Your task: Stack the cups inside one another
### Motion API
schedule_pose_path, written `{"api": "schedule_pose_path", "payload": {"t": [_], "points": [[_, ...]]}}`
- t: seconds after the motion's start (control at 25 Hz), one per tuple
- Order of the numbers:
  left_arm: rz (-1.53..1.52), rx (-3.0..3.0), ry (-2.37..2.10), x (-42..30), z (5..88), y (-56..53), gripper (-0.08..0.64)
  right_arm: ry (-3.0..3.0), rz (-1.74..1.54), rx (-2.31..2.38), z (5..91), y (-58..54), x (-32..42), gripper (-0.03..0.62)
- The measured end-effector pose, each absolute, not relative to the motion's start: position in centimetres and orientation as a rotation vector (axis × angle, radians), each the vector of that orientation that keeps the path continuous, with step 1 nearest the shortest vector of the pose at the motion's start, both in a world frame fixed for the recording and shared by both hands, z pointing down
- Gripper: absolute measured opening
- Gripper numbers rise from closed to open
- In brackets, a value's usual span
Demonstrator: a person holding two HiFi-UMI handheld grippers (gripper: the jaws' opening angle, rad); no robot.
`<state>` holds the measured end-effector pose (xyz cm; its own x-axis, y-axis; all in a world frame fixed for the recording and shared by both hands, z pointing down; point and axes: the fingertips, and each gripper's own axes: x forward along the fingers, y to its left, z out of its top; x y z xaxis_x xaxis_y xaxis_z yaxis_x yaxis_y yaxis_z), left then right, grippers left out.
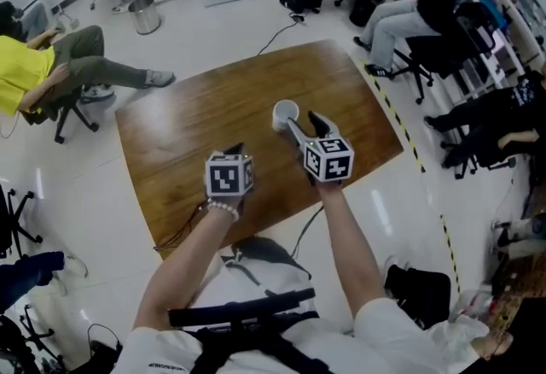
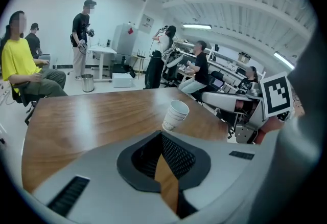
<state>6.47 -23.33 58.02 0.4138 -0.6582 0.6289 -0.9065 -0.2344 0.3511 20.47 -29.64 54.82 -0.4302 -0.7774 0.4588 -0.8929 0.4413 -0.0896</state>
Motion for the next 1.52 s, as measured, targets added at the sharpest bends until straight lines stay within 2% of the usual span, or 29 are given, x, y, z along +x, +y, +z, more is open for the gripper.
{"api": "schedule_pose_path", "payload": {"t": [0.28, 1.08, 1.52], "points": [[0.480, 2.064, -1.248, 4.6, 57.3, -19.1, -0.008, -2.349, 0.507, 1.569, 52.9, -24.3, 19.9, -0.003], [0.388, 2.213, -1.137, -8.5, 53.5, -4.7, -0.008, -2.246, 0.575, 1.720, 50.3, -5.0, 6.2, -0.003], [0.394, 2.247, -1.068, -8.5, 53.6, 0.8, -0.008, -2.169, 0.687, 1.743, 51.8, 2.8, 4.3, -0.003]]}}
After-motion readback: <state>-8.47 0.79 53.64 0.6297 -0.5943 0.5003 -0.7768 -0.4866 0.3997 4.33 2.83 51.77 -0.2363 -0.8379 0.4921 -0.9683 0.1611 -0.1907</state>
